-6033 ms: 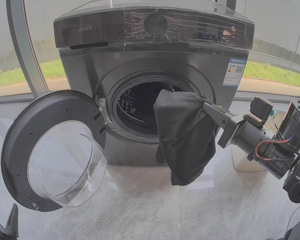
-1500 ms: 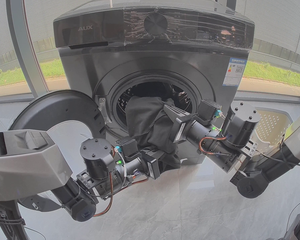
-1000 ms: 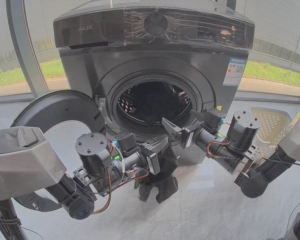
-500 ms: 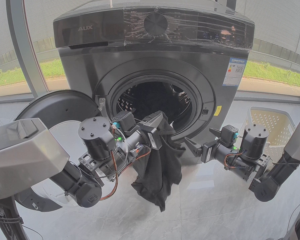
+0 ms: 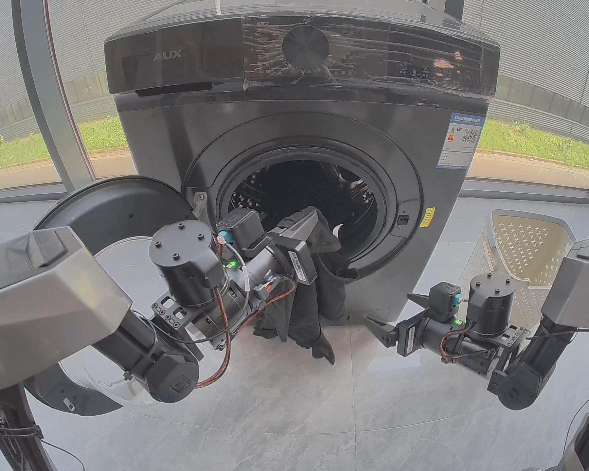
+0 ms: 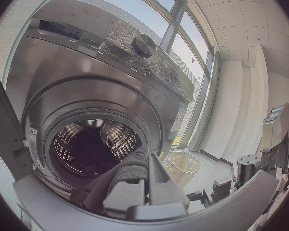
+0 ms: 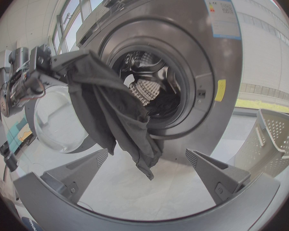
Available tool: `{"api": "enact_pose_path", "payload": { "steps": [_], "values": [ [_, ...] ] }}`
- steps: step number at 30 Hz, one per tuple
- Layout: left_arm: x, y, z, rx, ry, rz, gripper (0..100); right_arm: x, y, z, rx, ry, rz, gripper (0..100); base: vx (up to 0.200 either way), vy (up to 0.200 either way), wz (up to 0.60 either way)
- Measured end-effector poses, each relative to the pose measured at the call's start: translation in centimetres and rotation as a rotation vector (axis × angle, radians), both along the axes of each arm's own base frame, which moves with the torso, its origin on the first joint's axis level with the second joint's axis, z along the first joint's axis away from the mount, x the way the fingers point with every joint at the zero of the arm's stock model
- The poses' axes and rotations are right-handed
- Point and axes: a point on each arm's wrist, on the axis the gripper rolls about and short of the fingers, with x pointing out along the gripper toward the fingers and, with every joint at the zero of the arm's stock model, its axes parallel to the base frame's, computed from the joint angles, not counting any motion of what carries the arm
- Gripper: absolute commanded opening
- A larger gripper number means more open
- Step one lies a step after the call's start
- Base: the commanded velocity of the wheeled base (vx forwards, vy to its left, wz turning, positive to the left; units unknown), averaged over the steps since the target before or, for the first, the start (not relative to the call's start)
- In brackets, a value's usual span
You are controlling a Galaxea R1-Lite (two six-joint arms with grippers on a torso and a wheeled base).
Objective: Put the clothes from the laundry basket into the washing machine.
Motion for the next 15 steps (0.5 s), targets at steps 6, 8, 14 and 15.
{"api": "enact_pose_path", "payload": {
  "steps": [6,8,14,15],
  "values": [
    [0.0,0.0,0.1,-0.001,0.000,0.005,0,-0.5,0.4,-1.7,-0.018,0.064,0.058,100,0.000,0.000,0.00],
    [0.0,0.0,0.1,-0.002,0.000,0.006,0,-0.4,0.6,-2.1,-0.021,0.074,0.064,100,0.000,0.000,0.00],
    [0.1,0.0,0.2,-0.006,-0.002,0.013,0,0.4,1.6,-3.5,-0.024,0.087,0.091,100,0.000,0.000,0.00],
    [0.1,0.0,0.2,-0.006,-0.002,0.013,0,0.5,1.8,-3.7,-0.020,0.083,0.102,100,0.000,0.000,0.00]
  ]
}}
